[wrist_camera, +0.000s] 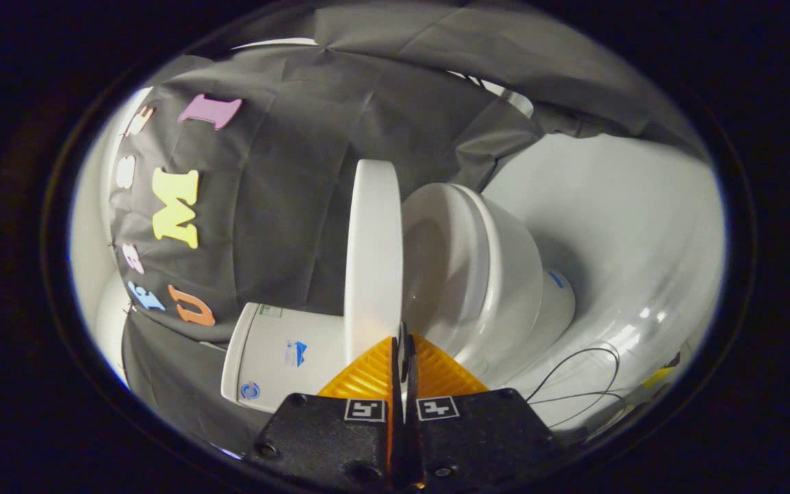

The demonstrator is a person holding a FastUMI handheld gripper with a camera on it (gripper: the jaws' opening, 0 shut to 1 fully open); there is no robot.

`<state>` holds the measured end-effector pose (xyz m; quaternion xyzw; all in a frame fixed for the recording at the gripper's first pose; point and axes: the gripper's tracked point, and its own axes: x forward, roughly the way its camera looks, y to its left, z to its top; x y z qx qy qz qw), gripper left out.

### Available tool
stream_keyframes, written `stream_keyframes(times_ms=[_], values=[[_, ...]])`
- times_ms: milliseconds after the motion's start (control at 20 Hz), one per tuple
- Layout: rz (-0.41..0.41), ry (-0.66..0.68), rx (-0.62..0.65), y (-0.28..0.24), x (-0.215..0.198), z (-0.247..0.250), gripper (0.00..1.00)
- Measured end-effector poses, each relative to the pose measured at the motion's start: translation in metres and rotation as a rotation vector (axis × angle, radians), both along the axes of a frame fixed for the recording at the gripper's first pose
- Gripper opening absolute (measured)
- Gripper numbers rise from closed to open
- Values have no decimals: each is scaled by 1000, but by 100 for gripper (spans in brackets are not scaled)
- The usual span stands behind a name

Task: Open the toilet lid.

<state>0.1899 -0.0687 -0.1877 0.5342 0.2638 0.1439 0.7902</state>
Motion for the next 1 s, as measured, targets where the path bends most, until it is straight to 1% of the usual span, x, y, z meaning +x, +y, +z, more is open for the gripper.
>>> stream_keyframes(times_ms=[250,500,850,1000], values=[[-2,-25,-40,5,-2,17,4],[5,-61,-35,14,-4,39,4],[25,-132,-135,33,-9,78,4],[32,-152,-183,38,-10,88,5]])
